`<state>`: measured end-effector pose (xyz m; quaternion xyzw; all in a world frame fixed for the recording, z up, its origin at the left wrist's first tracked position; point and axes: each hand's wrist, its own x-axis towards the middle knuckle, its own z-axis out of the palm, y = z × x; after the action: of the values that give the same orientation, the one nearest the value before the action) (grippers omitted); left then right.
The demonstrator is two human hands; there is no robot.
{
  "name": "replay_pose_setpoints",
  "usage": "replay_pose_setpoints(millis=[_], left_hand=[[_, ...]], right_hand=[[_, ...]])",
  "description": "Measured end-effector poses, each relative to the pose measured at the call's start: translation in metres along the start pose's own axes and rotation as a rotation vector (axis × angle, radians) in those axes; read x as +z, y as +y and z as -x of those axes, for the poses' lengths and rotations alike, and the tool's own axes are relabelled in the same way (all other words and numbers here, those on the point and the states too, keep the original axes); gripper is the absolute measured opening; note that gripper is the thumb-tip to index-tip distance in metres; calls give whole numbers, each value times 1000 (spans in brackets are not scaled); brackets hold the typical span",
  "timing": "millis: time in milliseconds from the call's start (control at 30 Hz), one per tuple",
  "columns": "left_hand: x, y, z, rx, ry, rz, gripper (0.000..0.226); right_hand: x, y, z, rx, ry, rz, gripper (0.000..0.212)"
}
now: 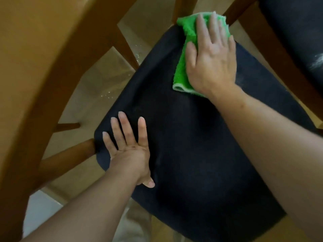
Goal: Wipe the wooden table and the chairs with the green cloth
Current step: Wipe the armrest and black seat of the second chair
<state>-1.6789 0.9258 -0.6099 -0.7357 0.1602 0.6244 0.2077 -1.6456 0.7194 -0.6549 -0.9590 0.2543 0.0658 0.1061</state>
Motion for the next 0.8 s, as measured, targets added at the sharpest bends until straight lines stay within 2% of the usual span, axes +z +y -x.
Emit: replay_pose_setpoints(millis=[67,133,233,333,400,533,600,733,800], left_hand=[[0,0,0,-4,-5,-1,163],[0,1,-1,-15,-8,-9,163],[-1,3,-2,-37,-16,-39,161],[3,0,-6,-32,-14,-105,150],[6,-1,-9,-2,-7,-130,143],[6,2,-4,-70,28,-93,156],[6,5,1,-71,70,-45,160],[6,5,8,-50,157,28,161],[4,7,13,-31,193,83,154]], right_hand=[[2,-11,-3,92,21,2,60],[4,-25,6,86,13,5,59],[3,-51,37,-135,-92,30,56],[9,-86,79,-457,-307,-56,51],[12,-94,91,-535,-360,-129,47],[5,-71,63,-629,-372,-99,45],[0,-50,42,-550,-309,-50,47],[3,-17,20,-200,-20,14,50],[9,-25,20,-65,14,29,51]])
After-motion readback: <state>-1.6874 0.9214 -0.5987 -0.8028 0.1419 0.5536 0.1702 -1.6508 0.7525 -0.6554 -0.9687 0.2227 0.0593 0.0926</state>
